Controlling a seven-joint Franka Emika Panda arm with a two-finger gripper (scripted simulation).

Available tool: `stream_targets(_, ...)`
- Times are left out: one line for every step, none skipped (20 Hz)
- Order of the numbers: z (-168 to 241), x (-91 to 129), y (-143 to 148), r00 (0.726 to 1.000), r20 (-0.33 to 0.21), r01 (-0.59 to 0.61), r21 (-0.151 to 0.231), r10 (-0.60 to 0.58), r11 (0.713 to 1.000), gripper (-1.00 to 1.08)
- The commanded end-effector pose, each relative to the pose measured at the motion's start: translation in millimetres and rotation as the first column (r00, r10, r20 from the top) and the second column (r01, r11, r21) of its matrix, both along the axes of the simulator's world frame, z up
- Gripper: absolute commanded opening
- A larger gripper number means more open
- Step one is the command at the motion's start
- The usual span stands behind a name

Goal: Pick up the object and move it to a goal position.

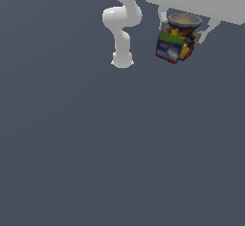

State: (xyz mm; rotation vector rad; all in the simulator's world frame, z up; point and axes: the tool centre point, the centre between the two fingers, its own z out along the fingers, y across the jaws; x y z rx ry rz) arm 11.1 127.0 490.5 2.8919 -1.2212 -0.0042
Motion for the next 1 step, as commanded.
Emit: stream_targets(3.4, 0.1, 0.1, 1.0, 0.004, 0.0, 0.001, 0.0, 1.0, -1.0)
